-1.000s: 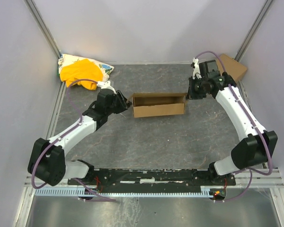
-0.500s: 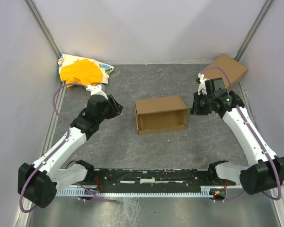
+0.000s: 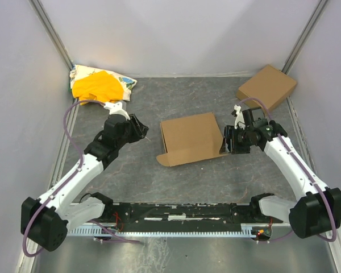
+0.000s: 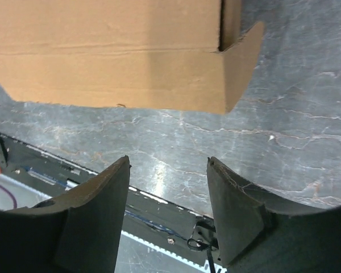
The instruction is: Fold the paper box
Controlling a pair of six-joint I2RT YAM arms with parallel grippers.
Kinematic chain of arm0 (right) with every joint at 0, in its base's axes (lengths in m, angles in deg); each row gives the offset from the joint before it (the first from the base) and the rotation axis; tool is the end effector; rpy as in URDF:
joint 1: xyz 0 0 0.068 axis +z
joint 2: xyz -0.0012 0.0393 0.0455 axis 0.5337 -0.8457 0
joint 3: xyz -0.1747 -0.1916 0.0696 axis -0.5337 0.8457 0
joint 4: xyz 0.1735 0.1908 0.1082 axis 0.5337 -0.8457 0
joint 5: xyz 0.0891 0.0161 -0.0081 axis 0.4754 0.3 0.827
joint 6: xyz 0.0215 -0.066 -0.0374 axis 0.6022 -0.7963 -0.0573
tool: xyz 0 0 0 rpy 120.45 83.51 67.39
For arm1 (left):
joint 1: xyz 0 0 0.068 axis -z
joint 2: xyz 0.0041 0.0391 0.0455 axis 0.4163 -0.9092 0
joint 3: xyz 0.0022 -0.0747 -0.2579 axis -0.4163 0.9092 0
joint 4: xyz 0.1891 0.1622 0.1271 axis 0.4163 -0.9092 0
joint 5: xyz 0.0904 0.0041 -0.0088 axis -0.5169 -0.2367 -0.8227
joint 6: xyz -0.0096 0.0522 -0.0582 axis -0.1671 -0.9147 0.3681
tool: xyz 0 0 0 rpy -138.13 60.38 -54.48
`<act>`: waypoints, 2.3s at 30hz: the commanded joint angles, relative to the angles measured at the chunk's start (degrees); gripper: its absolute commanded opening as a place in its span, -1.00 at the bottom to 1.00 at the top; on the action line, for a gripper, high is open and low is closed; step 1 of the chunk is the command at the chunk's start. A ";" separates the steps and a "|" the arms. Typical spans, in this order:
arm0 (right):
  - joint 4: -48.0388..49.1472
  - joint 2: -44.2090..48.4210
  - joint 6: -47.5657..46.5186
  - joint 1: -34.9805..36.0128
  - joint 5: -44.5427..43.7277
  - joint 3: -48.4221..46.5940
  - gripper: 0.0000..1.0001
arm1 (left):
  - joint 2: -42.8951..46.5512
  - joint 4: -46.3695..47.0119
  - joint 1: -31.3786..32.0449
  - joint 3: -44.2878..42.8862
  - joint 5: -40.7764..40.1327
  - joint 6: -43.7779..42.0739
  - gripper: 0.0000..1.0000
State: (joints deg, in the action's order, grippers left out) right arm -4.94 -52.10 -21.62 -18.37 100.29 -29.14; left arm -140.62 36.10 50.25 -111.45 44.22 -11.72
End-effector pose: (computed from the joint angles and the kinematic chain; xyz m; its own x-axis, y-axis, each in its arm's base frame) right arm 0.2454 0.0800 0.2334 -0.9263 0.0776 -0.3687 -0.0734 0.9227 0.3786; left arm 0.2506 -0.1134 0.2598 -0.5486 -0.3986 -0.7350 0.0332 0.8680 -0.4955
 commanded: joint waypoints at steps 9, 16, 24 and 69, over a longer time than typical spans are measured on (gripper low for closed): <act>5.27 0.46 2.62 0.26 -2.86 -5.98 0.36 | -12.82 8.99 4.48 -3.99 6.31 -2.70 -0.02; 9.91 -19.88 1.60 -0.52 -3.37 -16.93 0.39 | -17.09 9.77 4.69 -3.32 6.35 -3.08 0.00; 12.10 -28.28 1.84 -1.72 -1.84 -22.50 0.66 | -21.65 13.65 4.75 -2.41 8.09 -2.58 0.01; 16.07 -43.33 1.55 1.39 -4.51 -35.45 0.98 | -47.29 1.84 -0.52 -41.02 3.59 -15.98 0.18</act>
State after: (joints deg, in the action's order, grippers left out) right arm 9.37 -102.74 -19.57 -17.73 97.12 -67.08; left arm -197.69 35.86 50.56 -154.77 46.97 -24.70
